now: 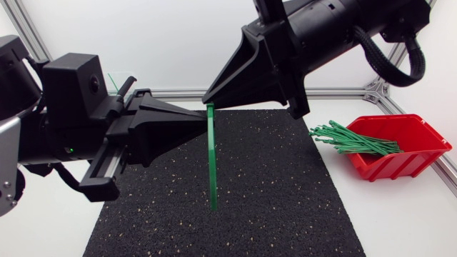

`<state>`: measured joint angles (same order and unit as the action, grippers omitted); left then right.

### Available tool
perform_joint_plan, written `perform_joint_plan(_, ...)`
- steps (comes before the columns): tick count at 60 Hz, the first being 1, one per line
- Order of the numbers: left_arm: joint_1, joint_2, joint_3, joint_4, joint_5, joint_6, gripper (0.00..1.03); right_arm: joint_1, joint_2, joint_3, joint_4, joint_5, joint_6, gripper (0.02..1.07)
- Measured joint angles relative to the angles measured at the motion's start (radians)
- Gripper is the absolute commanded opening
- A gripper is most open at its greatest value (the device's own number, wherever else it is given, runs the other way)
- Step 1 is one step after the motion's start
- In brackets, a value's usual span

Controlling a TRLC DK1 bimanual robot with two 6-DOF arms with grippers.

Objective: Take a green cable tie from the red box, thread the tail through the head to close it, then place it in the transparent bin on the left.

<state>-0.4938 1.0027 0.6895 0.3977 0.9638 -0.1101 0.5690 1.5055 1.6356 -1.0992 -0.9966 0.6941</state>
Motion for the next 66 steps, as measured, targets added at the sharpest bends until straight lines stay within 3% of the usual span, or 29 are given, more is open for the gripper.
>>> perform_joint_plan(19,-0.001,-0.009,0.000,-0.010,0.001,0.007,0.03,0.006,-0.010,0.000,0.003,0.036,0.000,0.08)
perform_joint_plan(37,-0.064,-0.097,0.000,-0.104,-0.061,0.007,0.03,-0.002,-0.003,-0.002,0.026,0.083,0.002,0.08)
perform_joint_plan(54,-0.064,-0.116,0.000,-0.120,-0.059,0.008,0.03,-0.006,0.019,-0.010,0.048,0.098,0.005,0.08)
perform_joint_plan(59,-0.037,-0.089,0.006,-0.119,-0.047,0.012,0.03,0.005,0.019,-0.010,0.056,0.118,0.005,0.23)
perform_joint_plan(63,-0.010,-0.050,0.028,-0.129,-0.045,0.016,0.03,0.006,0.019,-0.010,0.060,0.146,0.004,0.25)
perform_joint_plan(66,0.002,-0.023,0.053,-0.161,-0.058,0.030,0.03,0.008,0.019,-0.010,0.060,0.179,0.004,0.40)
